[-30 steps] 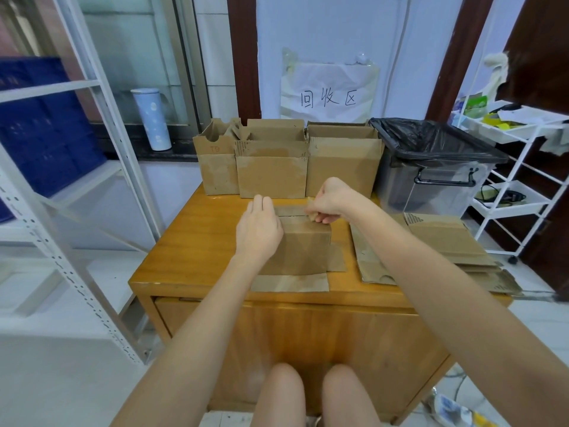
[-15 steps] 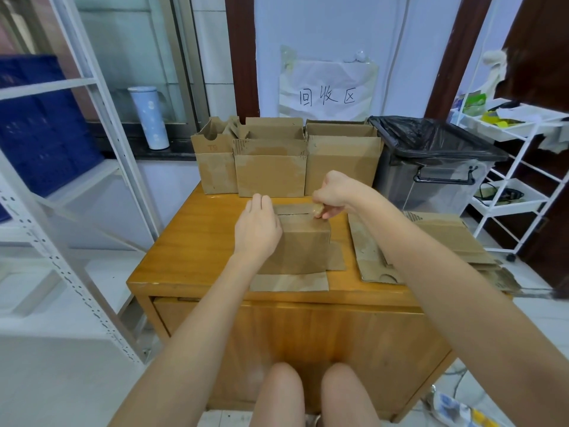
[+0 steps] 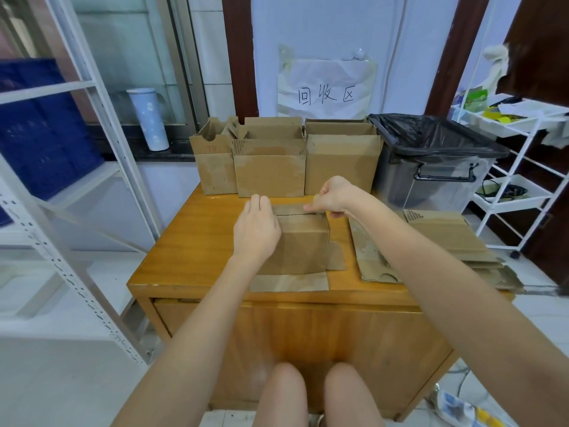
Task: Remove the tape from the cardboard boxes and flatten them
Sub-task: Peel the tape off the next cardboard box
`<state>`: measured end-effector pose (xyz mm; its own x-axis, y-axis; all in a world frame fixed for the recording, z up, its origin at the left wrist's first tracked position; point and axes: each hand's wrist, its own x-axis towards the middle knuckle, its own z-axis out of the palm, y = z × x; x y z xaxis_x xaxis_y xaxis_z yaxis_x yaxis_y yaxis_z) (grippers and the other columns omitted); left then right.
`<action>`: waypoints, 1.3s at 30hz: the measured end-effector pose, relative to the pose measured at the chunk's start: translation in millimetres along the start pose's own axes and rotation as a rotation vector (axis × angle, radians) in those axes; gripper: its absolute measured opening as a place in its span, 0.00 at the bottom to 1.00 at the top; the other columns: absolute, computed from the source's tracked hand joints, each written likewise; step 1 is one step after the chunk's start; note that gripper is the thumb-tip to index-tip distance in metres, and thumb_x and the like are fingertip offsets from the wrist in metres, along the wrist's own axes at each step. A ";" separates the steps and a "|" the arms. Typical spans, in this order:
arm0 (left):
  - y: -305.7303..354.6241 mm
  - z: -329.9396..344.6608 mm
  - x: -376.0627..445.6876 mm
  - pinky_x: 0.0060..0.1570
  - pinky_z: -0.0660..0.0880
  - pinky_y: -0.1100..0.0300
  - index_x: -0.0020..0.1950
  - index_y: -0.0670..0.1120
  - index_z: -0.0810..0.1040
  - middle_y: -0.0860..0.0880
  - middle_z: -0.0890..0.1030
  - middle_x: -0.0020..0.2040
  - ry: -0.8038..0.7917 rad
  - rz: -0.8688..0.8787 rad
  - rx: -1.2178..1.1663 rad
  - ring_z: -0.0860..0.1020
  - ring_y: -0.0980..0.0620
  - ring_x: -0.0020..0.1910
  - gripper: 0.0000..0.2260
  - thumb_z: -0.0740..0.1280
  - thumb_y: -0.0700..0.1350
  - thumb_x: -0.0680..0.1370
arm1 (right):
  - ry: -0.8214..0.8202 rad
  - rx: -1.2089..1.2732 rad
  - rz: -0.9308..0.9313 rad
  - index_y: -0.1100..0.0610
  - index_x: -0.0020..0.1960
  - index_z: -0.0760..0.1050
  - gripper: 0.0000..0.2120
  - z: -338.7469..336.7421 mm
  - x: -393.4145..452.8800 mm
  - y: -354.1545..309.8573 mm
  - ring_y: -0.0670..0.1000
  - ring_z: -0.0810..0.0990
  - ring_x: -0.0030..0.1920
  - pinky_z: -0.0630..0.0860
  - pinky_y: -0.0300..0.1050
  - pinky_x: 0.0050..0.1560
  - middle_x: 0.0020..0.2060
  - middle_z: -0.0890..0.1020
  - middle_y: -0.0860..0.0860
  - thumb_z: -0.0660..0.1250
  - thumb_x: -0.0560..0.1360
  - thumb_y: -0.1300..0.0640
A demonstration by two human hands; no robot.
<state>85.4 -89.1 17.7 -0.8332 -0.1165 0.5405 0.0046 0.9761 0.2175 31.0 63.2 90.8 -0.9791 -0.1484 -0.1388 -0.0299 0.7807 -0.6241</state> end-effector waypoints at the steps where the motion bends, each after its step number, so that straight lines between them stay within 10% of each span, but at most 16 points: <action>1: -0.1 -0.3 0.2 0.41 0.61 0.62 0.54 0.41 0.69 0.44 0.72 0.53 -0.002 -0.001 0.001 0.71 0.47 0.52 0.06 0.55 0.40 0.81 | 0.014 -0.005 -0.003 0.56 0.35 0.66 0.17 3.6 2.0 -0.1 0.49 0.69 0.30 0.70 0.39 0.31 0.36 0.74 0.51 0.75 0.71 0.54; 5: -0.6 -0.6 0.6 0.41 0.61 0.61 0.55 0.41 0.69 0.44 0.72 0.54 0.000 -0.006 0.008 0.71 0.48 0.52 0.07 0.55 0.40 0.81 | 0.038 -0.044 -0.043 0.55 0.34 0.65 0.18 9.7 4.0 1.2 0.50 0.70 0.34 0.72 0.45 0.41 0.33 0.70 0.50 0.74 0.72 0.54; 13: -1.3 1.5 1.1 0.42 0.61 0.62 0.56 0.40 0.70 0.42 0.72 0.58 -0.004 -0.009 0.012 0.71 0.46 0.54 0.08 0.54 0.40 0.81 | -0.055 0.025 -0.051 0.66 0.56 0.75 0.12 -8.4 -2.6 -4.0 0.47 0.79 0.33 0.77 0.36 0.27 0.38 0.80 0.54 0.67 0.77 0.59; 31: -1.7 1.6 0.6 0.41 0.62 0.61 0.55 0.40 0.70 0.44 0.72 0.53 0.000 -0.006 -0.011 0.71 0.47 0.51 0.07 0.55 0.39 0.81 | -0.093 0.025 0.015 0.70 0.55 0.76 0.13 -17.7 -3.5 -5.7 0.47 0.78 0.25 0.77 0.36 0.27 0.34 0.83 0.57 0.68 0.76 0.60; 39: 1.0 0.7 0.2 0.41 0.62 0.61 0.55 0.40 0.70 0.44 0.72 0.54 0.001 -0.004 -0.011 0.71 0.47 0.52 0.07 0.55 0.40 0.81 | -0.019 -0.063 0.009 0.59 0.45 0.68 0.18 2.3 4.4 -4.3 0.49 0.76 0.37 0.78 0.41 0.38 0.39 0.77 0.53 0.76 0.70 0.52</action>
<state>84.9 -88.0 17.5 -0.8329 -0.1203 0.5402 0.0075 0.9735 0.2284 27.2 57.8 91.2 -0.9755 -0.1522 -0.1591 -0.0344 0.8188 -0.5730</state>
